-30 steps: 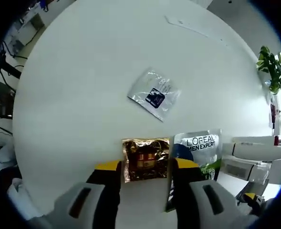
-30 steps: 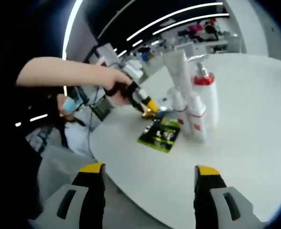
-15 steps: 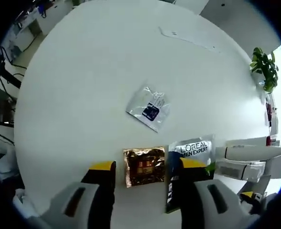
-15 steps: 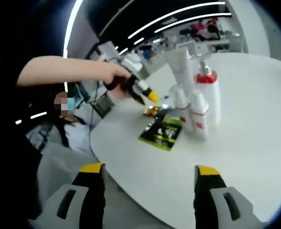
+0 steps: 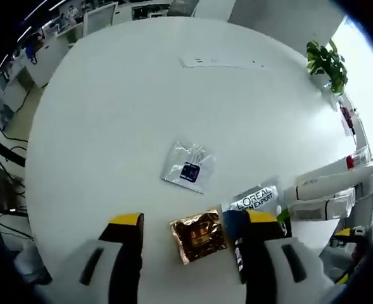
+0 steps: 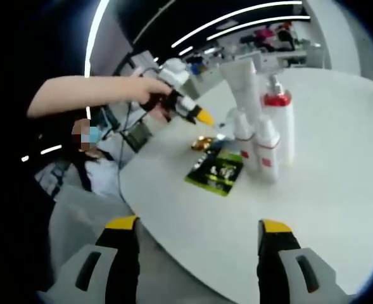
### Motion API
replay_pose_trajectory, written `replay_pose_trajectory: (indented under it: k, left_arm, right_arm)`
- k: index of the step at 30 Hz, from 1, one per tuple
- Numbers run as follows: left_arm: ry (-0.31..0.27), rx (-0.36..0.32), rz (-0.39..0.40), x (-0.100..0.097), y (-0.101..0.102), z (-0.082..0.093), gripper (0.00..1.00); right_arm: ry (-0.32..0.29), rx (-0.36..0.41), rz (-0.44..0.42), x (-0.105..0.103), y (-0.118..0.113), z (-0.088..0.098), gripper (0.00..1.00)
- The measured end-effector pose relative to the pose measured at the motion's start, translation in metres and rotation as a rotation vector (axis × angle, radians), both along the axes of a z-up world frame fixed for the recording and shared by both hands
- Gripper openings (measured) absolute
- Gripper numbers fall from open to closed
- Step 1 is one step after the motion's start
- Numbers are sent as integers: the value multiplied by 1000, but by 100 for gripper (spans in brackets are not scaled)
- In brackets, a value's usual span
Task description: Arrange the skincare products in the storage area until every visible bottle or jar stands upright without overlapping.
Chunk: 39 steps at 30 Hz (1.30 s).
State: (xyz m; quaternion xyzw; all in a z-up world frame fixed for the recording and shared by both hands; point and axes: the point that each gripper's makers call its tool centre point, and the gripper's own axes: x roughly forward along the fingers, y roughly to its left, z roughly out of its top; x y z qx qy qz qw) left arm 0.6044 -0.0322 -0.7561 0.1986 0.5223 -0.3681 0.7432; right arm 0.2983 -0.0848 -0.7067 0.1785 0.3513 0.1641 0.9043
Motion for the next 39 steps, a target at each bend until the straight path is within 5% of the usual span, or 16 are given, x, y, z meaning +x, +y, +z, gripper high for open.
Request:
replay_pose_trajectory:
  k: [4,19,32,39]
  left_arm:
    - [-46,32,-81,12,-5,-6,67]
    - [-83,76,-136,42,-31,-32,63]
    - [-76,87,-177,42,-41,-36,59]
    - [-76,79,-188,46,-37,-35,46]
  right_arm:
    - [11,1,-13,-1,-2,-2,77]
    - [41,12,-65,-1,-11,-8,77]
    - [56,17,-74,-2,-12,-10,77]
    - [59,16,-73,-2,-12,-11,77]
